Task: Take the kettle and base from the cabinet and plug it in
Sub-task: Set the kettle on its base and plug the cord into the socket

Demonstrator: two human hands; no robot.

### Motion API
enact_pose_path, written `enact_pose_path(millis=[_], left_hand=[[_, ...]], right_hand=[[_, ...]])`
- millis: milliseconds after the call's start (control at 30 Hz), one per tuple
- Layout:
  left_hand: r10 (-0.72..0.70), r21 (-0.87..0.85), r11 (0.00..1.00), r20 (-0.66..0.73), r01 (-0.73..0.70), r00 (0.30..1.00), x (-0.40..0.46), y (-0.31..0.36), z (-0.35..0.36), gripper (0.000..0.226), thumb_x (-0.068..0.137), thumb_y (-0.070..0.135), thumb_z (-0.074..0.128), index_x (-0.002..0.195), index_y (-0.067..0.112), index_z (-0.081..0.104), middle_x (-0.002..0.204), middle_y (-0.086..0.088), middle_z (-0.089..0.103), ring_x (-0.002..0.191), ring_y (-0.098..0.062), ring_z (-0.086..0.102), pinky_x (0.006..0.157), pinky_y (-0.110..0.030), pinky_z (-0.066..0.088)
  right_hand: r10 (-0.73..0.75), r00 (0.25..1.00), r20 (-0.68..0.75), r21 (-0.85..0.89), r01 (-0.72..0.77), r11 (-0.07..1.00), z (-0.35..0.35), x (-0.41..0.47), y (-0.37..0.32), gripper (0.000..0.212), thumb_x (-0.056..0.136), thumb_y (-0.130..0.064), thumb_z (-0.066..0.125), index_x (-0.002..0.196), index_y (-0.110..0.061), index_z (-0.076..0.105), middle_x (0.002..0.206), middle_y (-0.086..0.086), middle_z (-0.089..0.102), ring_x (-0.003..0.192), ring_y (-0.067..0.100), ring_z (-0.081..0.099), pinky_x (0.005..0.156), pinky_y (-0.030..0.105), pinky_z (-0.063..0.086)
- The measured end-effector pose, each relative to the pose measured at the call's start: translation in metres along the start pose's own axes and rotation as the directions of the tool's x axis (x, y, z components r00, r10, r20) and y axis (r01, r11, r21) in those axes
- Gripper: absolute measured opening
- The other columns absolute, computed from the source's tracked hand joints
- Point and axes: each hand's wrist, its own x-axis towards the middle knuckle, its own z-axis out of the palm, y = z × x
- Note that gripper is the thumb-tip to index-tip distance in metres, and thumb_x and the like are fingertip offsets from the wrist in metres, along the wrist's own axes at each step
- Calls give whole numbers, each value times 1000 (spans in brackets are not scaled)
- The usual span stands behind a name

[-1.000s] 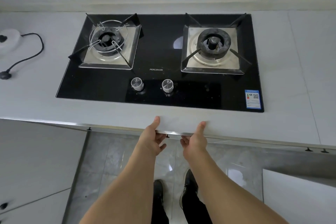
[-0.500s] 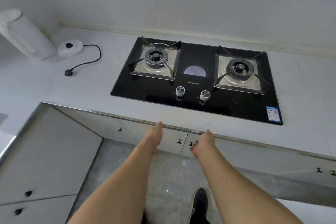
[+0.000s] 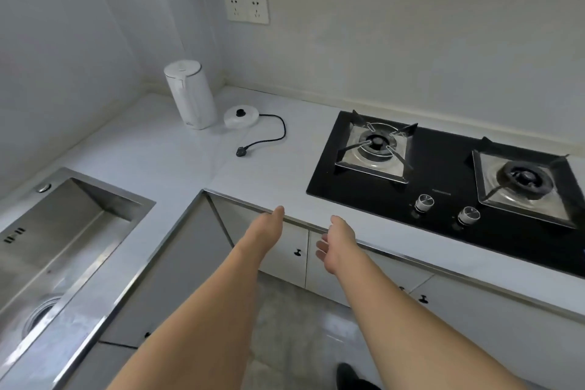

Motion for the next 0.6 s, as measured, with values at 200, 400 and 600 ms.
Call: enact_pose_path(millis=[200,400,600], left_hand=[[-13,-32,999,4,13,1000,58,-1,-38,29,100,37,29,91,12,42,84,-6,44,86,-22,40,73,-35,34],[-58,-108,993,-53,52,997,130,25,-81,29,94,40,34,87,13,42,83,-7,37,77,-23,34,67,-33,27],[-42,-96,995,-125,30,991,192,47,-136,39,97,44,34,86,9,47,79,-6,41,76,-24,40,71,-34,29]], right_hand=[[-12,999,48,-70,15,997,59,30,-23,28,94,-31,40,110,-13,55,122,16,58,92,26,52,75,35,37],[-2,987,161,-88,16,996,138,79,-71,33,93,-31,38,114,-12,56,116,15,58,89,25,50,76,35,40],[-26,972,234,-124,56,991,212,111,-121,37,93,-31,40,115,-6,56,106,12,58,87,24,52,75,34,39]])
